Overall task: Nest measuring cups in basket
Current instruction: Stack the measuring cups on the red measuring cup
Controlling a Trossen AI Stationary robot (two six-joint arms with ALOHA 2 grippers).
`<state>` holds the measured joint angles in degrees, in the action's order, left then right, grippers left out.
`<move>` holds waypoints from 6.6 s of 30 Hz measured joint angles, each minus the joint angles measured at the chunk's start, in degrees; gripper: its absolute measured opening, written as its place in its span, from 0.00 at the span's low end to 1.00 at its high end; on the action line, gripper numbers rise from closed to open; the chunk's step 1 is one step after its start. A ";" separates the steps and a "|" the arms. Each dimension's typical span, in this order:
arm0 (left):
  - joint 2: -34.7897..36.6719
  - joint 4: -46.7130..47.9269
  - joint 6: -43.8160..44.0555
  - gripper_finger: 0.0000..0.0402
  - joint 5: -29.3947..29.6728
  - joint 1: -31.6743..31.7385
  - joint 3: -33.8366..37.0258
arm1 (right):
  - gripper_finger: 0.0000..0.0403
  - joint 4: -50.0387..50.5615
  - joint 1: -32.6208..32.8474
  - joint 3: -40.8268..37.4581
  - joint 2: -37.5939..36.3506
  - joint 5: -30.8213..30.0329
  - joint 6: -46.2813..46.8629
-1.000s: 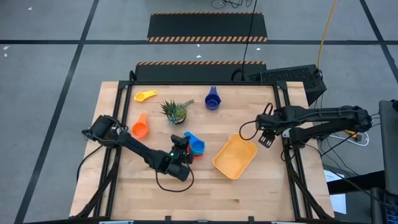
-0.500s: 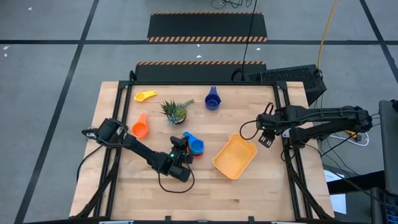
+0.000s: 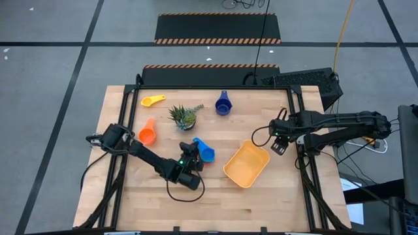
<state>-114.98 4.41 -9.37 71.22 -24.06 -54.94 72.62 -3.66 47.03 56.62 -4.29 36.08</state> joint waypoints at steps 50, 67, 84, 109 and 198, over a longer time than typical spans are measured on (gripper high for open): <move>10.71 19.52 -7.00 0.40 -23.26 -5.93 0.11 | 0.42 -1.25 0.01 0.00 0.02 -0.09 -0.31; 10.78 24.36 0.70 0.40 -23.43 -2.52 0.11 | 0.42 -30.51 4.13 2.12 -0.02 -4.81 -22.28; 27.63 30.00 -8.60 0.40 -44.85 6.02 -2.76 | 0.42 -43.76 9.77 4.15 3.58 -4.71 -35.48; 32.44 43.54 -25.23 0.40 -46.77 9.70 -2.69 | 0.42 -41.50 9.77 4.09 3.58 -3.12 -27.18; 3.72 45.11 -25.90 0.70 -66.08 19.28 -22.36 | 0.42 -37.96 11.65 4.02 3.56 1.42 -26.25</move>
<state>-111.26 49.51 -35.27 5.14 -4.78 -77.30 34.66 7.99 51.05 60.18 -2.87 9.83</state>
